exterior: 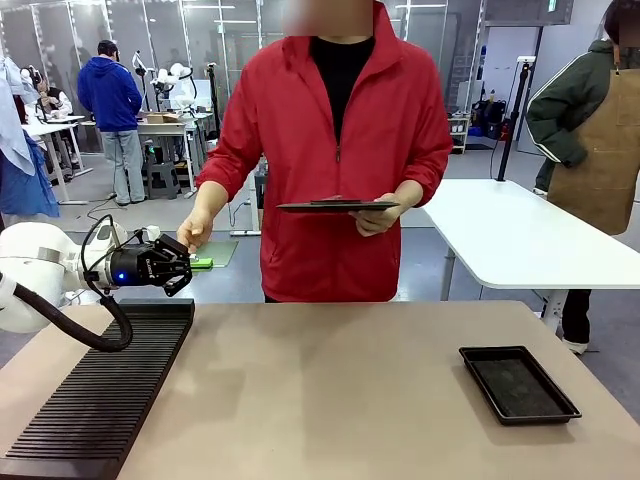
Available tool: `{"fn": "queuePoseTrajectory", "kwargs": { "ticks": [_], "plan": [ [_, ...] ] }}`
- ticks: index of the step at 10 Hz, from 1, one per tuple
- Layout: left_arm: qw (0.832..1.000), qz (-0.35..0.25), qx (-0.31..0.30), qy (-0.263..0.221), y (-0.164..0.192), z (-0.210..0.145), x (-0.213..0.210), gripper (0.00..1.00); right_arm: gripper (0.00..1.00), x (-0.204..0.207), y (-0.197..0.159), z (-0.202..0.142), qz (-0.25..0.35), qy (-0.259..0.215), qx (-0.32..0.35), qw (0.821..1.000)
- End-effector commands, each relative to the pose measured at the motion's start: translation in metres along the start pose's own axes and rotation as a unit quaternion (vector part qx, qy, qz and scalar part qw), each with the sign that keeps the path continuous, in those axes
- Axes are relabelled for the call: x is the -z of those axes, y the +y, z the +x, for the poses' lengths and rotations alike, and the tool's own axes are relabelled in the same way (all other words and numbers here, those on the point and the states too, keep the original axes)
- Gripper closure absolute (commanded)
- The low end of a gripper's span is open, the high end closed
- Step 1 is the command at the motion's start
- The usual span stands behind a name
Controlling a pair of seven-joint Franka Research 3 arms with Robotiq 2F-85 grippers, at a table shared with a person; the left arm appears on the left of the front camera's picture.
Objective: Inspect the PCB.
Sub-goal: Release the Blank PCB you were holding.
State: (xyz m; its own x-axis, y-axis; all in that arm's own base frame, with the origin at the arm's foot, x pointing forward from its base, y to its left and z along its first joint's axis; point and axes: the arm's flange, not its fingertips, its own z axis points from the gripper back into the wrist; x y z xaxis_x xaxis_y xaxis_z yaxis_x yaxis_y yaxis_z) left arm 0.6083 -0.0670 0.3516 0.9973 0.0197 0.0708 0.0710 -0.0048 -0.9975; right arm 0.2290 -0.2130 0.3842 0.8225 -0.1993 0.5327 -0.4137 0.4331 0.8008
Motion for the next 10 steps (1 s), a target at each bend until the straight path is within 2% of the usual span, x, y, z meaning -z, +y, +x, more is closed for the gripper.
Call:
{"fn": "queuePoseTrajectory", "kwargs": {
  "ticks": [1, 10],
  "plan": [
    [1.000, 0.006, 0.001, 0.000, -0.0025, -0.0009, 0.0020, 0.97, 0.00, -0.0008, -0.0002, 0.0013, 0.003, -0.005, -0.009, 1.000],
    [1.000, 0.006, 0.001, 0.000, -0.0025, -0.0009, 0.0020, 0.97, 0.00, -0.0008, -0.0002, 0.0013, 0.003, -0.005, -0.009, 1.000]
  ]
}}
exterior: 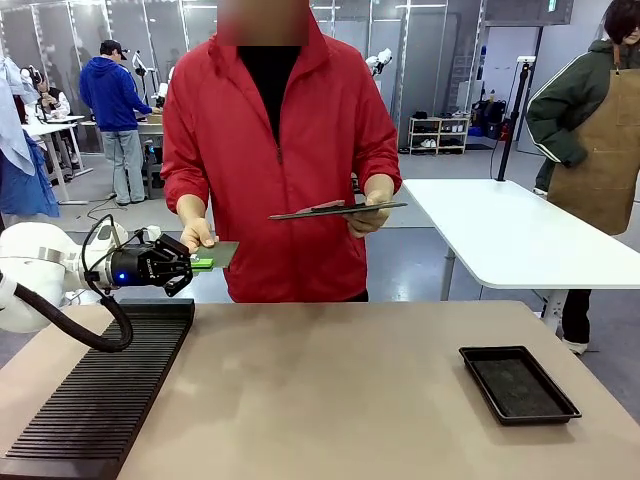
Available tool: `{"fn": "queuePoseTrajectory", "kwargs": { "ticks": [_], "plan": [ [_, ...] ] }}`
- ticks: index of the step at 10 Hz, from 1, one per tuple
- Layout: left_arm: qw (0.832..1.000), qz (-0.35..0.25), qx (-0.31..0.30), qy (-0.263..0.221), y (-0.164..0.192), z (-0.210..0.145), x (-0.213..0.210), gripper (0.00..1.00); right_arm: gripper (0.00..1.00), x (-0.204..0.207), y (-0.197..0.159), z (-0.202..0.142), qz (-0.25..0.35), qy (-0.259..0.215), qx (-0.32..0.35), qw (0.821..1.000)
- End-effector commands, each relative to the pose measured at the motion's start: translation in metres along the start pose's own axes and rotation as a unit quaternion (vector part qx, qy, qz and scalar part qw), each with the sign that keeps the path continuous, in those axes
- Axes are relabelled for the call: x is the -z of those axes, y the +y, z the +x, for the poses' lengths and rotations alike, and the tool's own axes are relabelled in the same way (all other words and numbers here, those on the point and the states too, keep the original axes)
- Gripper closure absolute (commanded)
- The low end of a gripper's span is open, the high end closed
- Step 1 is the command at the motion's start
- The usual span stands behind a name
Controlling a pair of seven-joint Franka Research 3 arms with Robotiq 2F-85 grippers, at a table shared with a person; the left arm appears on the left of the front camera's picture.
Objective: Inspect the PCB.
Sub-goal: Release the Blank PCB you were holding.
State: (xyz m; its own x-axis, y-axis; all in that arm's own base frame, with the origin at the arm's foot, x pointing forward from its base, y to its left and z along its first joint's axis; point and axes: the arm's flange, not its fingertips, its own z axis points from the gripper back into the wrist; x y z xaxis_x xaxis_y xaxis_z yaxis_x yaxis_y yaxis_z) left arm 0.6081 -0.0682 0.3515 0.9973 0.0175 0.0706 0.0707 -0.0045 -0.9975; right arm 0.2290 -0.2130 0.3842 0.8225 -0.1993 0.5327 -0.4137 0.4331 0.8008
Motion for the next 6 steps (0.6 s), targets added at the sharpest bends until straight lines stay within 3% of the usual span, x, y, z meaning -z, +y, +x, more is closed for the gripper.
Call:
{"fn": "queuePoseTrajectory", "kwargs": {
  "ticks": [1, 2, 3, 4, 5, 6],
  "plan": [
    [1.000, 0.006, 0.001, -0.001, -0.0026, -0.0007, 0.0009, 0.97, 0.00, -0.0008, -0.0002, 0.0013, 0.003, -0.005, -0.009, 1.000],
    [1.000, 0.006, 0.001, -0.001, -0.0026, -0.0007, 0.0009, 0.97, 0.00, -0.0008, -0.0002, 0.0013, 0.003, -0.005, -0.009, 1.000],
    [1.000, 0.000, 0.000, 0.000, 0.0000, 0.0000, 0.0001, 0.62, 0.00, -0.0008, -0.0002, 0.0013, 0.003, -0.005, -0.009, 1.000],
    [1.000, 0.001, -0.001, 0.004, -0.0002, -0.0014, -0.0002, 0.61, 0.00, -0.0008, -0.0002, 0.0013, 0.003, -0.005, -0.009, 1.000],
    [1.000, 0.000, -0.003, 0.006, 0.0001, -0.0023, 0.0003, 0.27, 0.00, -0.0008, -0.0002, 0.0013, 0.003, -0.005, -0.009, 1.000],
    [1.000, -0.002, -0.008, 0.008, 0.0007, -0.0036, 0.0016, 0.27, 0.00, -0.0008, -0.0002, 0.0013, 0.003, -0.005, -0.009, 1.000]
  ]
}}
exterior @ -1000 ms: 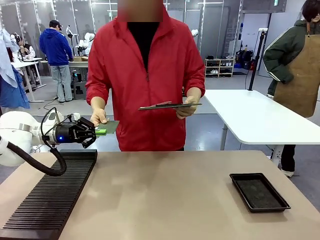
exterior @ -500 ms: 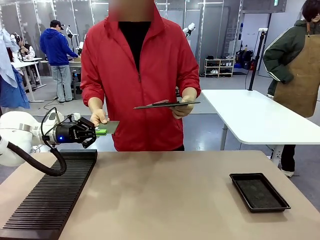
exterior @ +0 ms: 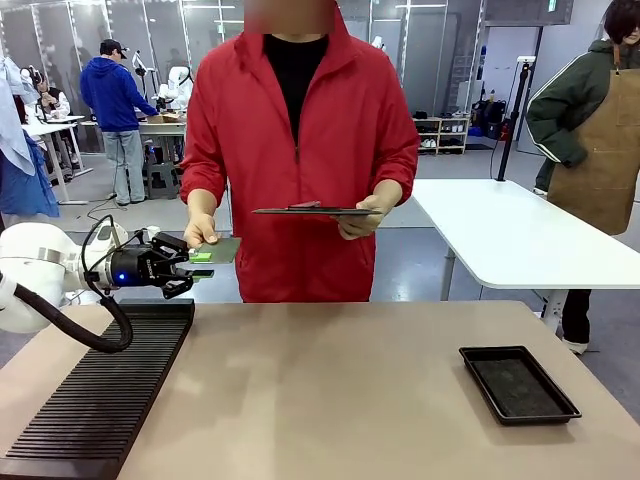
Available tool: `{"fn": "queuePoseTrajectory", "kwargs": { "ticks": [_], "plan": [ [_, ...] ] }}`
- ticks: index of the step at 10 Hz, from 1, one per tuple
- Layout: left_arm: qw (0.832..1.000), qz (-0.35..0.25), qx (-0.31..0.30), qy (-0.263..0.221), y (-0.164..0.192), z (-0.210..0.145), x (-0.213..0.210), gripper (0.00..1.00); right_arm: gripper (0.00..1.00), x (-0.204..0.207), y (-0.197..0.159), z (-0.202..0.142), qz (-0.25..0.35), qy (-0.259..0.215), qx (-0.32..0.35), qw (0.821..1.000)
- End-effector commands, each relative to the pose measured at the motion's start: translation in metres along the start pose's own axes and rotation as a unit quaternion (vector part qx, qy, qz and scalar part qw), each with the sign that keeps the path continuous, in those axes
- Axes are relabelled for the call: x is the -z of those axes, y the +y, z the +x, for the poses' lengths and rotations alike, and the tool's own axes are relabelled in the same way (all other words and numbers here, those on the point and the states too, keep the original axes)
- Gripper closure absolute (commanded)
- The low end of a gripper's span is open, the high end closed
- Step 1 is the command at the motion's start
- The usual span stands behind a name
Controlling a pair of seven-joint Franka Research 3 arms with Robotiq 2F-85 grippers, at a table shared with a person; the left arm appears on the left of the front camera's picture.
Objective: Inspect the PCB.
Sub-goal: Release the Blank PCB you were holding.
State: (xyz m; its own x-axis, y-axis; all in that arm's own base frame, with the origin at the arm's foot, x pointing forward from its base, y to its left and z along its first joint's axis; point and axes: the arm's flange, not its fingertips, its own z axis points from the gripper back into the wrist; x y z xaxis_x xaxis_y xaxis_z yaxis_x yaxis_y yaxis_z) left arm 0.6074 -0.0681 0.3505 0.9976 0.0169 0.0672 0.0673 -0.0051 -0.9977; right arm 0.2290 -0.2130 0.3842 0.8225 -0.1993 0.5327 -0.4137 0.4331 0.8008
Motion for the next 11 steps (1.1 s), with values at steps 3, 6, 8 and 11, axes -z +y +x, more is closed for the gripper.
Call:
{"fn": "queuePoseTrajectory", "kwargs": {
  "ticks": [3, 6, 8, 11],
  "plan": [
    [1.000, 0.000, -0.006, 0.010, 0.000, -0.005, 0.002, 0.00, 0.00, -0.001, 0.000, 0.001, 0.003, -0.005, -0.009, 1.000],
    [1.000, 0.001, -0.007, 0.010, 0.003, -0.006, 0.003, 0.00, 0.00, -0.001, 0.000, 0.001, 0.003, -0.005, -0.009, 1.000],
    [1.000, -0.001, -0.003, 0.005, 0.003, -0.008, 0.002, 0.00, 0.00, -0.001, 0.000, 0.001, 0.003, -0.005, -0.009, 1.000],
    [1.000, 0.000, -0.005, 0.001, 0.004, -0.003, 0.001, 0.00, 0.00, -0.001, 0.000, 0.001, 0.003, -0.005, -0.009, 1.000]
  ]
}}
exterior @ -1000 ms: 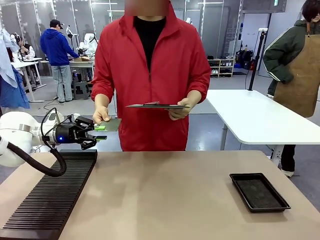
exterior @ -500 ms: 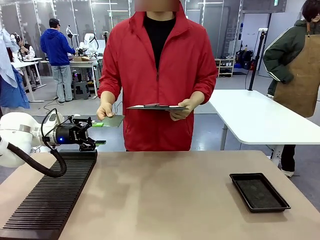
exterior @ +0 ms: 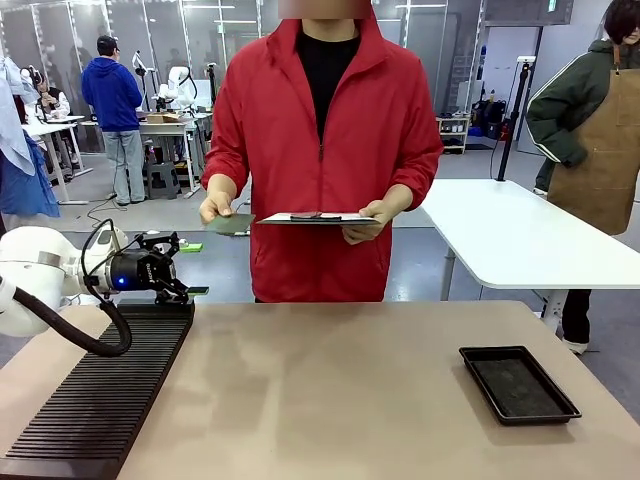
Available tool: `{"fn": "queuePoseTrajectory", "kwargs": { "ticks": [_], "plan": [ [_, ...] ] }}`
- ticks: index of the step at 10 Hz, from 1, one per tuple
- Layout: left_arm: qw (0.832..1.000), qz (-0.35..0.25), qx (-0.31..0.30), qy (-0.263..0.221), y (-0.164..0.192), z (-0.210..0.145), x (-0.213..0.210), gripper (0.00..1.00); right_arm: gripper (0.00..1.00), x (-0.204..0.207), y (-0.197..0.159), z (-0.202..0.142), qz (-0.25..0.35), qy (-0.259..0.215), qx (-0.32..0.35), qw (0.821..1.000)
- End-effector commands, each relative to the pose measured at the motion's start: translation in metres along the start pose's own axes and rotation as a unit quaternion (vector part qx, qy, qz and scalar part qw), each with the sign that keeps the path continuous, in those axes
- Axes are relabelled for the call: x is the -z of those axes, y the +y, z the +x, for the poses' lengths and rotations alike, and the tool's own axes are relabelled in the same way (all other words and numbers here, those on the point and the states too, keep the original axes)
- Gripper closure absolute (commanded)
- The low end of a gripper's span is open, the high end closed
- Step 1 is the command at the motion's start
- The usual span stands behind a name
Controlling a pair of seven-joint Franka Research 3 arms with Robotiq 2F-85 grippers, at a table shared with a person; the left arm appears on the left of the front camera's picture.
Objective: Inspect the PCB.
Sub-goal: Release the Blank PCB you were holding, then pick up the Blank PCB that the human is holding.
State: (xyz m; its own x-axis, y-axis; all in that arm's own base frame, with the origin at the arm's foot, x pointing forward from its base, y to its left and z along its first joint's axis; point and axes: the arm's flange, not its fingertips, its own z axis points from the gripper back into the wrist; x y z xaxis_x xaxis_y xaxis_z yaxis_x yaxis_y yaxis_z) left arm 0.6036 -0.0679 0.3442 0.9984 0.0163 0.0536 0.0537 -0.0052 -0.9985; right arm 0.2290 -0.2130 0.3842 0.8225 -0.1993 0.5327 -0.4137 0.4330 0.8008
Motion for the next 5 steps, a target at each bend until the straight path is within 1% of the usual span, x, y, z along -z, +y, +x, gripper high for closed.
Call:
{"fn": "queuePoseTrajectory", "kwargs": {
  "ticks": [1, 5],
  "plan": [
    [1.000, 0.000, 0.002, 0.001, -0.0017, 0.0010, 0.0012, 0.00, 0.00, -0.0008, -0.0002, 0.0013, 0.003, -0.005, -0.009, 1.000],
    [1.000, 0.000, 0.002, 0.001, -0.0017, 0.0010, 0.0012, 0.00, 0.00, -0.0008, -0.0002, 0.0013, 0.003, -0.005, -0.009, 1.000]
  ]
}}
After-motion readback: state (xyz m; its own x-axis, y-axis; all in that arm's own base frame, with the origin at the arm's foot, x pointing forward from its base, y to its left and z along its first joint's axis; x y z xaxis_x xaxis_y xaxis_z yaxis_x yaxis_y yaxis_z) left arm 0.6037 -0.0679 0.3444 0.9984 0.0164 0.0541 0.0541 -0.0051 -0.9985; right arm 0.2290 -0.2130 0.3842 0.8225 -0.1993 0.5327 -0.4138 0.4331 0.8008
